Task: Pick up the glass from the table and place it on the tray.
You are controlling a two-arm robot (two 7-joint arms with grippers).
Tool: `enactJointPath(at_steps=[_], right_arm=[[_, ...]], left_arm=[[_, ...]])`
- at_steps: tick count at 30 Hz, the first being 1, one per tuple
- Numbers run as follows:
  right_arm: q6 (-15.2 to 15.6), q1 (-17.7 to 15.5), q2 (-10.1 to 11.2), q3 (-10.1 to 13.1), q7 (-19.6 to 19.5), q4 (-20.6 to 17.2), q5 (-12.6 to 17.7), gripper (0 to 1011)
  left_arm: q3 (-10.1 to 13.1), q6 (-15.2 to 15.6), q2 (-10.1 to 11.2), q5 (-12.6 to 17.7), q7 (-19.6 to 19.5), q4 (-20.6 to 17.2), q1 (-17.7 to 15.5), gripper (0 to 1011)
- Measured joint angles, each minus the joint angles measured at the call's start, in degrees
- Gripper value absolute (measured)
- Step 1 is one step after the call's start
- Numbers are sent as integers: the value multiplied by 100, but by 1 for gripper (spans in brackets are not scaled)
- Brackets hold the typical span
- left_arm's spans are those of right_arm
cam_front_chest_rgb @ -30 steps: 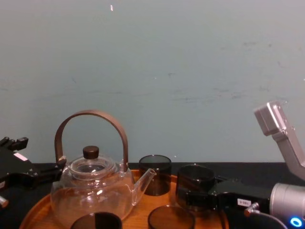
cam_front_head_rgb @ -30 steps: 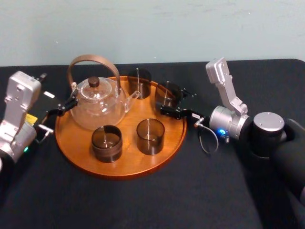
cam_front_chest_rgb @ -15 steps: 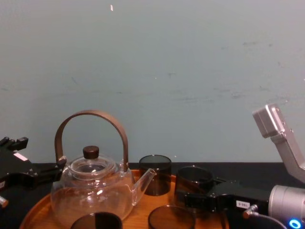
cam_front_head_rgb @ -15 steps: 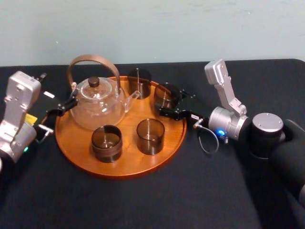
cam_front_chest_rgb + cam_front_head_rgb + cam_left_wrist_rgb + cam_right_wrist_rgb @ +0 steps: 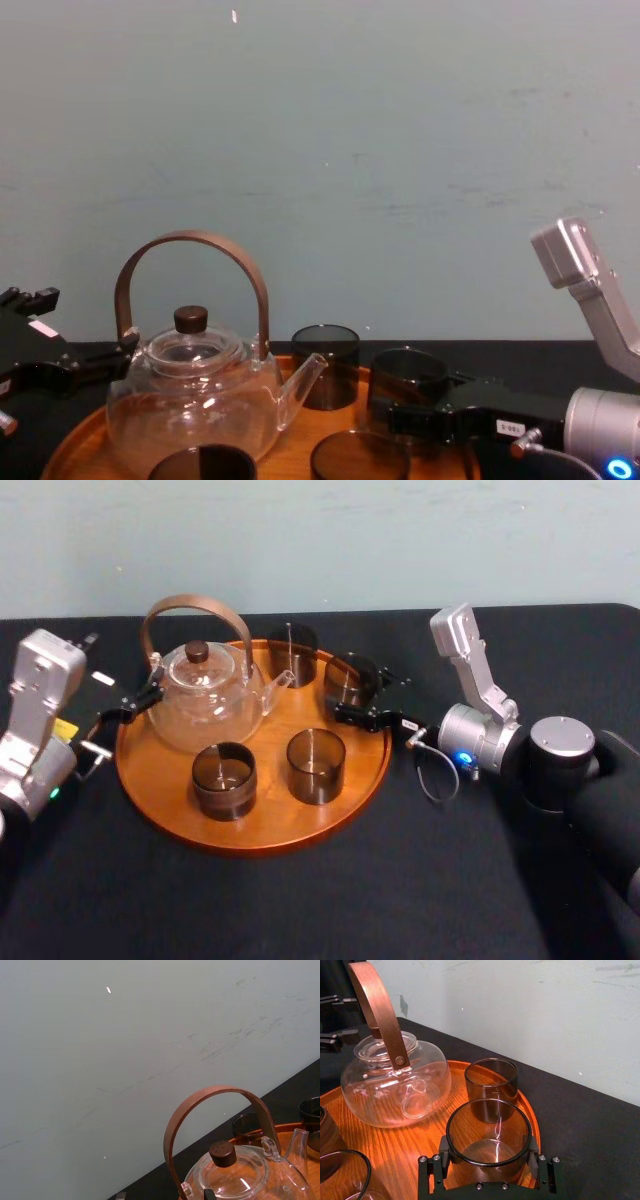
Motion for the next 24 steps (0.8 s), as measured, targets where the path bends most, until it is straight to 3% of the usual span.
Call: enactJointPath(at_steps=[6, 19, 24], right_arm=[[1, -1, 2, 0, -3, -3, 2, 1002], [5, -1, 2, 0, -7, -4, 2, 1002], [157, -59, 61, 66, 34, -100, 58, 1002]], left_arm=[[0, 0, 0, 0, 0, 0, 0, 1010], [0, 0, 0, 0, 0, 0, 0, 1009], [0, 0, 0, 0, 0, 0, 0, 1009]])
